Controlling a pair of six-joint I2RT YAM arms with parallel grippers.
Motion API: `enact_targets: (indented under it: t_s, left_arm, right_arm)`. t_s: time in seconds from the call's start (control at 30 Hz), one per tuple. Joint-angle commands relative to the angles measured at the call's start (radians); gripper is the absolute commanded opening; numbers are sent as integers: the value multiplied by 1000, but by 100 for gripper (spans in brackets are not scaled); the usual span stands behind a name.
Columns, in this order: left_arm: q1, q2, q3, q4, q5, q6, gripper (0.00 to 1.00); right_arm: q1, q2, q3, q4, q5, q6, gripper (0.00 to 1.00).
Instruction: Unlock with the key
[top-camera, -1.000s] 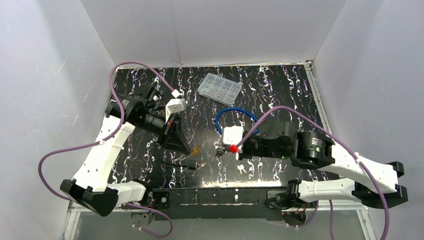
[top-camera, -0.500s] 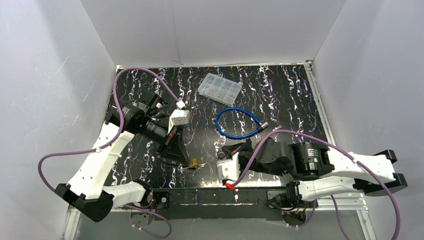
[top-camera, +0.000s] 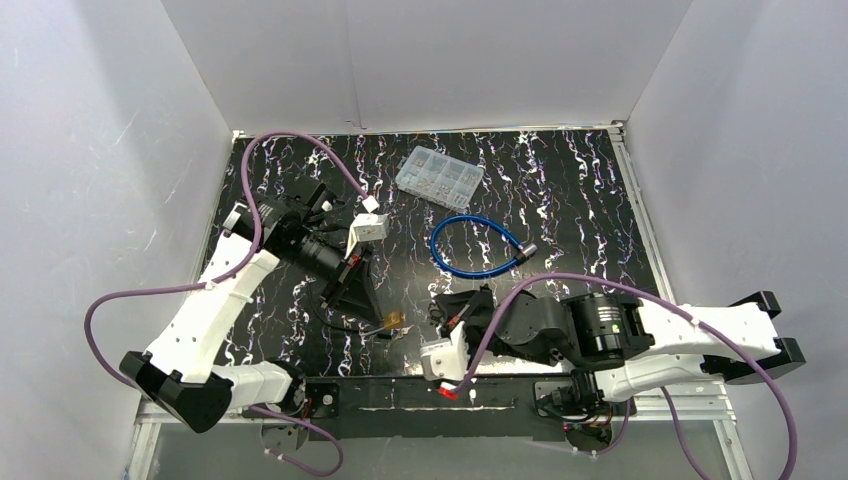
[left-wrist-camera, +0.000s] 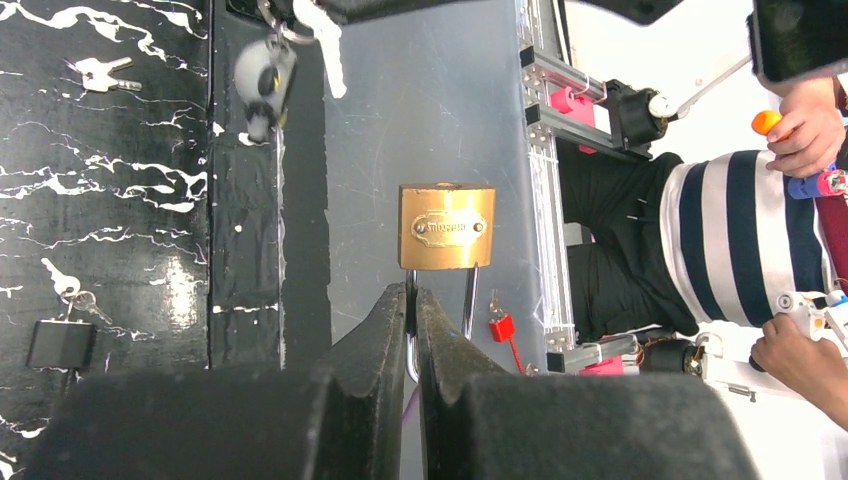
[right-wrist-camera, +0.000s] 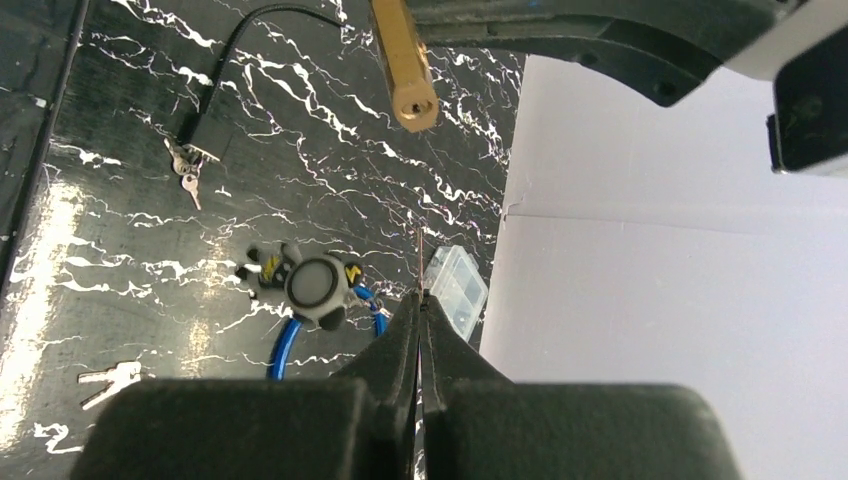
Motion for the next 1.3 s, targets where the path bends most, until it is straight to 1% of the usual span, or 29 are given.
enact_targets:
  t_s: [0.0,0.2,0.47,0.8,1.27]
  left_arm:
    - [-4,-2,-1,-148,34,-25,0]
    - [-6,-18,-14,-129,29,-46,0]
    - [-6,-30,-35,-87,7,-95,0]
    - [-6,-22,-46,-70,6,-99,0]
    - [-6,-23,-45,-57,11,-101,0]
  right_arm:
    - [9,31,19,79,28,-56,1]
    - [10,72,54,98,30,-81,1]
    - [26,83,75,83,50,-91,1]
    - [63,78,81,71,71,-82,1]
    - [103,98,104,42,54,-48,1]
